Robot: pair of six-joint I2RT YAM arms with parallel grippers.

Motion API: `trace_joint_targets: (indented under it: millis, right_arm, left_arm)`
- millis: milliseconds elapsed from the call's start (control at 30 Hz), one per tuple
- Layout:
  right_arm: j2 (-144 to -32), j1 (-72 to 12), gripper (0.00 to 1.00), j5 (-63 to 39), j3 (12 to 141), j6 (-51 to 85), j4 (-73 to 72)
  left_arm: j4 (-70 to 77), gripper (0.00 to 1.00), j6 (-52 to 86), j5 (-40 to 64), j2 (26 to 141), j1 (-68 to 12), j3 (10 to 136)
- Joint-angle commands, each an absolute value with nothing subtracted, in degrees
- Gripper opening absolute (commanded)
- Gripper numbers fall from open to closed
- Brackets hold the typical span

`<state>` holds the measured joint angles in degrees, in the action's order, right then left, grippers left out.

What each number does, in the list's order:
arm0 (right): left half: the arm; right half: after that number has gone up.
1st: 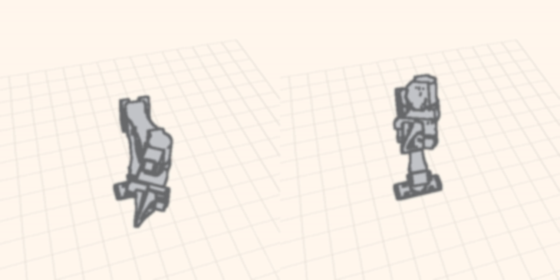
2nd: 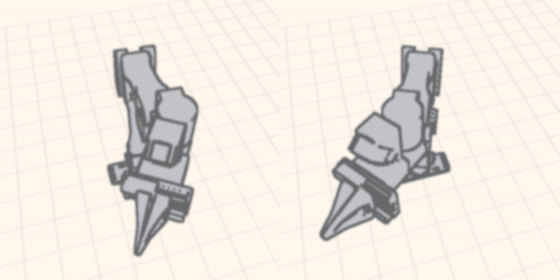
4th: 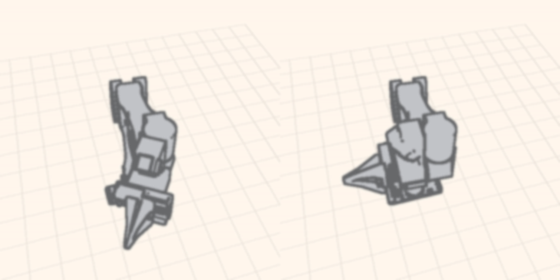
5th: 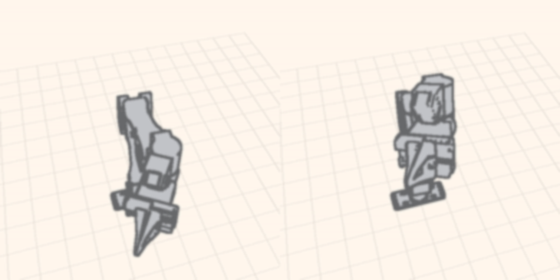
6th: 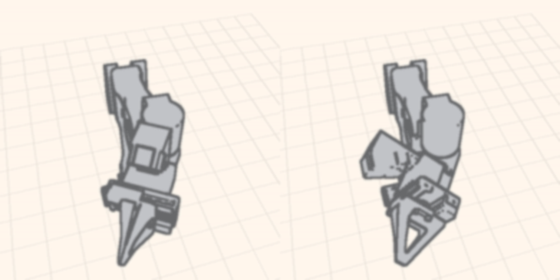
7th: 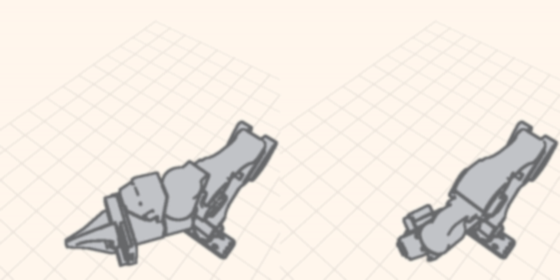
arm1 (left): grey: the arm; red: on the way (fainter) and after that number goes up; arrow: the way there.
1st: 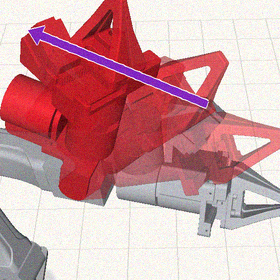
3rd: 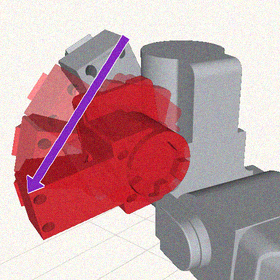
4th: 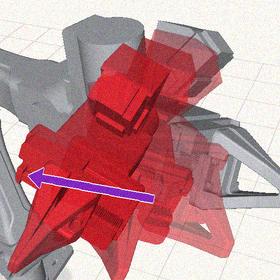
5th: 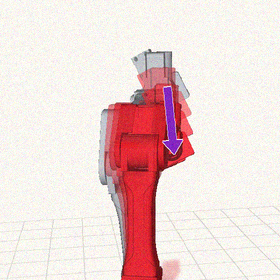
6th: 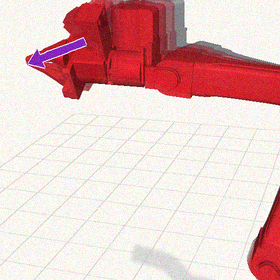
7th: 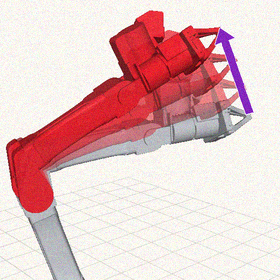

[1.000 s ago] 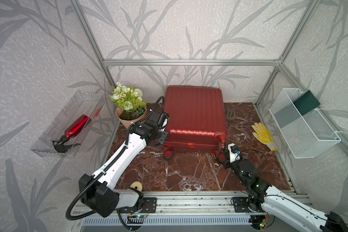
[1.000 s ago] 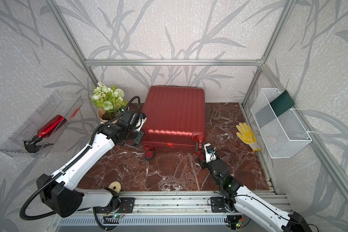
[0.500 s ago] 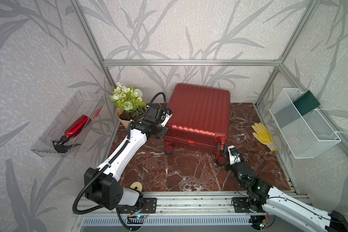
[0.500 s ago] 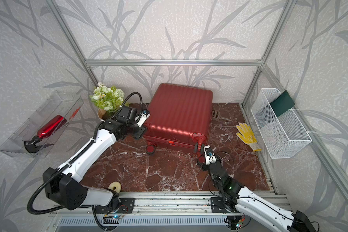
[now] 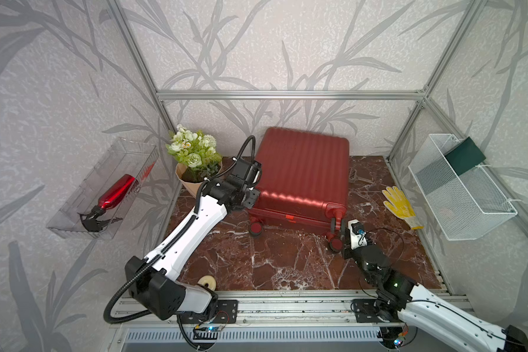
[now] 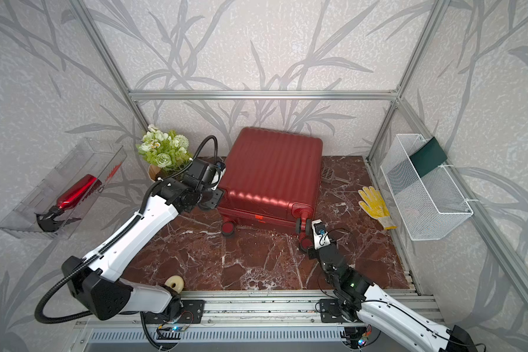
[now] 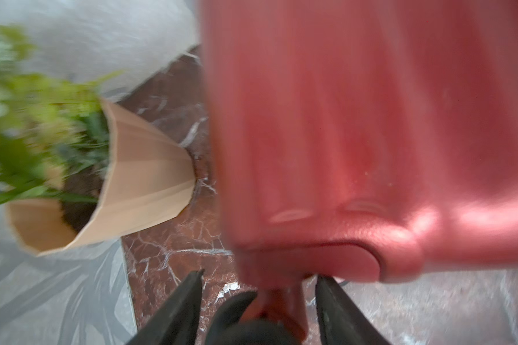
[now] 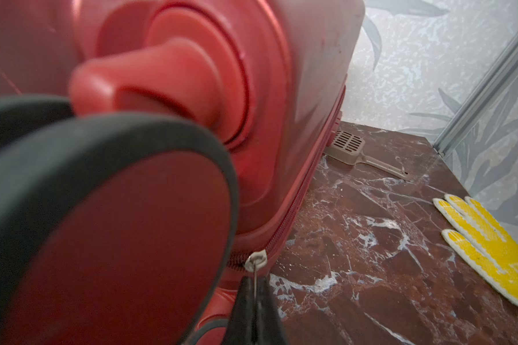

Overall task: Open the suitcase zippers
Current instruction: Adjust the suitcase at the center of the board.

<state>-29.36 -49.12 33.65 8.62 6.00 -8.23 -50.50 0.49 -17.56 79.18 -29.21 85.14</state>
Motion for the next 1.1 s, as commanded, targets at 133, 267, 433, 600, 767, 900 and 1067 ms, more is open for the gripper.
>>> trace_joint_targets:
  millis: [133,267,433,600,767,900,1067]
  right_arm:
    - [-33.17,-61.68,0.0,39.61,11.6,7.66,-15.11]
    - [-38.31,-69.52,0.0,42.98,13.12,7.61,-19.09]
    - [-45.65,-75.26,0.0,45.44,14.6,8.22,-25.23]
    - [-45.01,-75.32,0.0,46.27,14.66,9.04,-24.41]
    - [-42.76,-75.28,0.0,46.92,14.92,9.27,-21.77]
    - [-42.91,-75.32,0.0,46.9,15.05,9.81,-21.08]
    - [-44.68,-75.32,0.0,46.57,15.07,10.52,-22.06]
  left_arm:
    - [-51.85,0.65,16.85,-22.43,74.54,-41.08,90.03]
    - [-50.57,0.71,25.06,-18.8,75.98,-50.85,85.66]
    - [-49.84,0.72,31.44,-19.07,81.46,-59.74,83.84]
    - [-49.92,0.75,34.87,-19.42,84.02,-62.17,84.1]
    - [-47.88,0.76,36.06,-15.55,85.07,-63.06,83.13]
    - [-47.03,0.77,37.12,-13.96,85.43,-63.45,82.38]
    - [-45.92,0.78,38.1,-11.62,85.05,-64.14,81.82]
